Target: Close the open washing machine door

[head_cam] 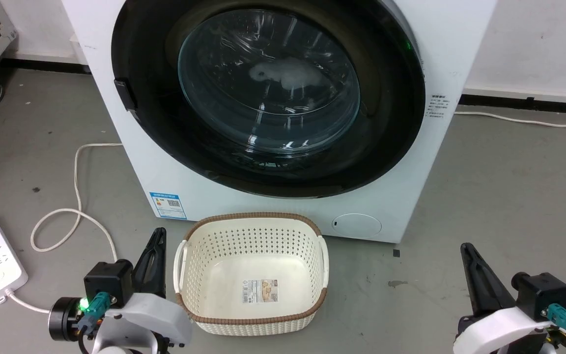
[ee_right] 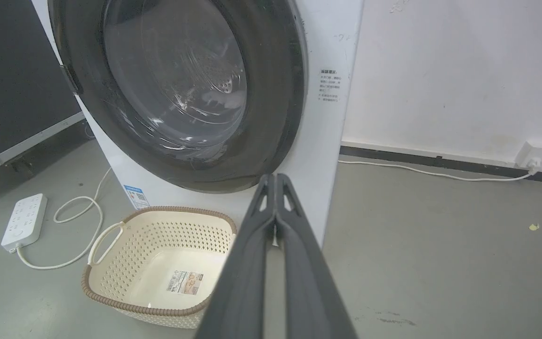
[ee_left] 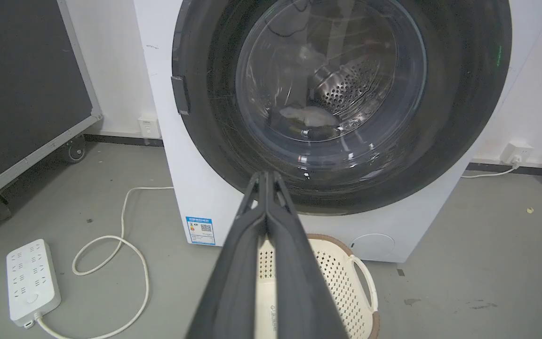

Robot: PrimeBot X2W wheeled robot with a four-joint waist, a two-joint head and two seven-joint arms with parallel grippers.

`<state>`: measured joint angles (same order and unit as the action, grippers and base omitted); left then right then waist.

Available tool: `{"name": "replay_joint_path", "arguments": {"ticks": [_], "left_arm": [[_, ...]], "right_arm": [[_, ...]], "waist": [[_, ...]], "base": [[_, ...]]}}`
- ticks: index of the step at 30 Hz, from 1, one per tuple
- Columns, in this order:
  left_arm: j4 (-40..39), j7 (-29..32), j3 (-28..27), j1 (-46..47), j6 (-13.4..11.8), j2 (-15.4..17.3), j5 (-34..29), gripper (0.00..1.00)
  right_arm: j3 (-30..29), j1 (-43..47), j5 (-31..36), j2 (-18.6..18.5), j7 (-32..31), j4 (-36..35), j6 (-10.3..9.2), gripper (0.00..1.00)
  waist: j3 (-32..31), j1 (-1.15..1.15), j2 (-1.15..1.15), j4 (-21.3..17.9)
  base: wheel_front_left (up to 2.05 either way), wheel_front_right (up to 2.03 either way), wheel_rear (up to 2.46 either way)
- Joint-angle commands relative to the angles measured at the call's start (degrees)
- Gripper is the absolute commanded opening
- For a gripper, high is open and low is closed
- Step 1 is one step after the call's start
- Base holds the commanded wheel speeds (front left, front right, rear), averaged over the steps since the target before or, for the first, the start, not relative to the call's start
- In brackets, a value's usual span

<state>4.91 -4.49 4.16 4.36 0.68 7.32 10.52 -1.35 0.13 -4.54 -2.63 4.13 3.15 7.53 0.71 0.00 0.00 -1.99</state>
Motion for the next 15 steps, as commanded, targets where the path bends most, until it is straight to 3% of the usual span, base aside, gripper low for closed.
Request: {"name": "replay_joint_path", "arguments": {"ticks": [1, 15], "left_arm": [[-0.49, 0.35, -0.41, -1.05, -0.14, -0.44, -0.83, 0.0], [-1.89, 1.66, -1.59, -2.1, -0.31, -1.71, -3.9, 0.0]], "right_arm": [[0.17, -0.07, 0.39, -0.14, -0.19, -0.51, -0.02, 0.0], [0.54, -0.09, 1.7, -0.17, -1.43, -1.34, -0.03, 0.0]], "waist": [[-0.02, 0.0, 0.0, 0.07], [-0.24, 0.0, 0.0, 0.68]], "base": [[0.0, 0.0, 0.0], [0.0, 0.0, 0.0]]}}
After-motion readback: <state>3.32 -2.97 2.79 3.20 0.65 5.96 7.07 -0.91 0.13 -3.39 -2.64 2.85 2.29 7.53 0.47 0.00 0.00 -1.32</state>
